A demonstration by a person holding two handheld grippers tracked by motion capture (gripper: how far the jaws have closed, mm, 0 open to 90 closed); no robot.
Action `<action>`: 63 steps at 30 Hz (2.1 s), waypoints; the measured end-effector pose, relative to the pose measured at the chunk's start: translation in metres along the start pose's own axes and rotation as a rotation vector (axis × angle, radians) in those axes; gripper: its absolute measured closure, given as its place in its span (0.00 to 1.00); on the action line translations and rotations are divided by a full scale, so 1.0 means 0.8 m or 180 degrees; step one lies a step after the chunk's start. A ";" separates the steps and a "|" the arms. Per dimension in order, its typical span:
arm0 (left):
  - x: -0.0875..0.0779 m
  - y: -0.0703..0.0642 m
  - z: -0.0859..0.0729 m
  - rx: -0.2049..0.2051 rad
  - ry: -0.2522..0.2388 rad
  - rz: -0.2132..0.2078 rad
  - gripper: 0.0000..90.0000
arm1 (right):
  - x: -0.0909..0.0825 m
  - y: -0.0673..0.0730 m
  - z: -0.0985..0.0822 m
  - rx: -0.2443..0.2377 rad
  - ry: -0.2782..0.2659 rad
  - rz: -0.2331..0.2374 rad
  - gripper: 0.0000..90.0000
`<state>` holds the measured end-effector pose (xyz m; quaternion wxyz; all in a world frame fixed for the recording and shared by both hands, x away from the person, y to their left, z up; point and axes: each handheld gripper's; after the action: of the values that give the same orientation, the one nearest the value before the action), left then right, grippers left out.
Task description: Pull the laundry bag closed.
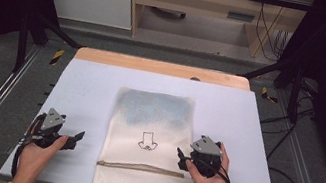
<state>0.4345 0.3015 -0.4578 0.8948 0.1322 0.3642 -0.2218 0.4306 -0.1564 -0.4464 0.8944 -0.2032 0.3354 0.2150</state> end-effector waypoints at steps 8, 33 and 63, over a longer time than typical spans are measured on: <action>-0.020 -0.006 -0.004 -0.0063 -0.0076 -0.0094 0.10 | -0.002 0.010 0.002 -0.0094 -0.0011 0.0067 0.15; -0.047 -0.002 -0.004 0.0046 -0.0067 0.0006 0.10 | 0.000 0.098 0.103 -0.1042 0.0369 0.0832 0.42; -0.033 0.005 -0.013 0.0006 0.0118 -0.0107 0.10 | 0.016 0.168 0.137 -0.1503 0.0520 0.1580 0.88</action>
<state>0.4136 0.3171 -0.4460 0.8839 0.1309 0.3827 -0.2346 0.4257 0.0134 -0.4088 0.7135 -0.3333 0.3860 0.4805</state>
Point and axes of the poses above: each handheld gripper's, and its own axes: x roughly forward along the jaws, z roughly out of its top, y roughly to its left, and after that the axes turned 11 degrees about y, right-handed
